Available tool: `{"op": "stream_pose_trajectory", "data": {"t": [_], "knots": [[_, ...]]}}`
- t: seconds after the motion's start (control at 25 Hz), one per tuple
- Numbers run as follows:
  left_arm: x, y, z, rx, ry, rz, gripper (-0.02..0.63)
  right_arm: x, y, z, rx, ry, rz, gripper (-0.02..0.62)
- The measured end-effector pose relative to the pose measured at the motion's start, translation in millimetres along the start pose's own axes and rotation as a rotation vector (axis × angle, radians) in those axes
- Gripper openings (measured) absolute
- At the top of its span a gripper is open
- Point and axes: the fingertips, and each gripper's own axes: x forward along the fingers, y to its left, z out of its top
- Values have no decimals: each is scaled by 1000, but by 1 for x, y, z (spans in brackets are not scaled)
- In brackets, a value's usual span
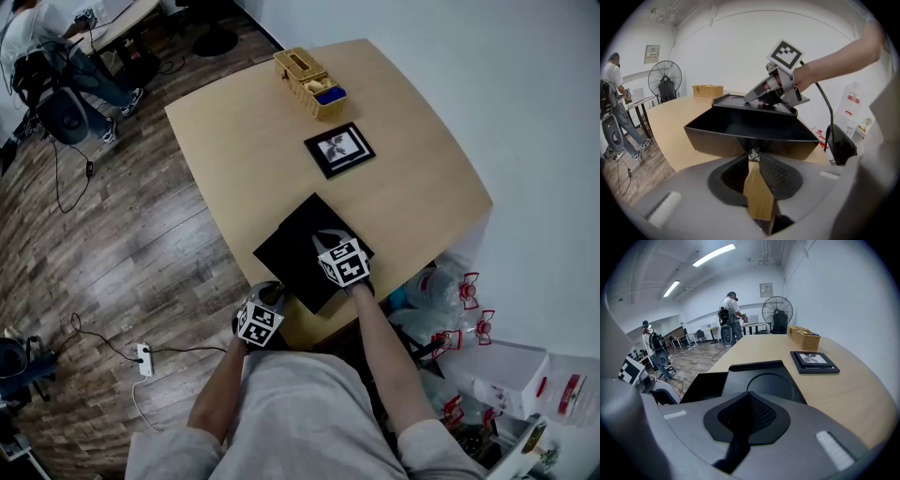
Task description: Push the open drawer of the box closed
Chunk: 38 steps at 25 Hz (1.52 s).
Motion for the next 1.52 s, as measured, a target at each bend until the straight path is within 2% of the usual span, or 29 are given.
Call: {"op": "stream_pose_trajectory", "data": {"t": [1.52], "knots": [[40,-3,38,15,-1,-33,127,0,-1,0,-3,-4,2,2]]}}
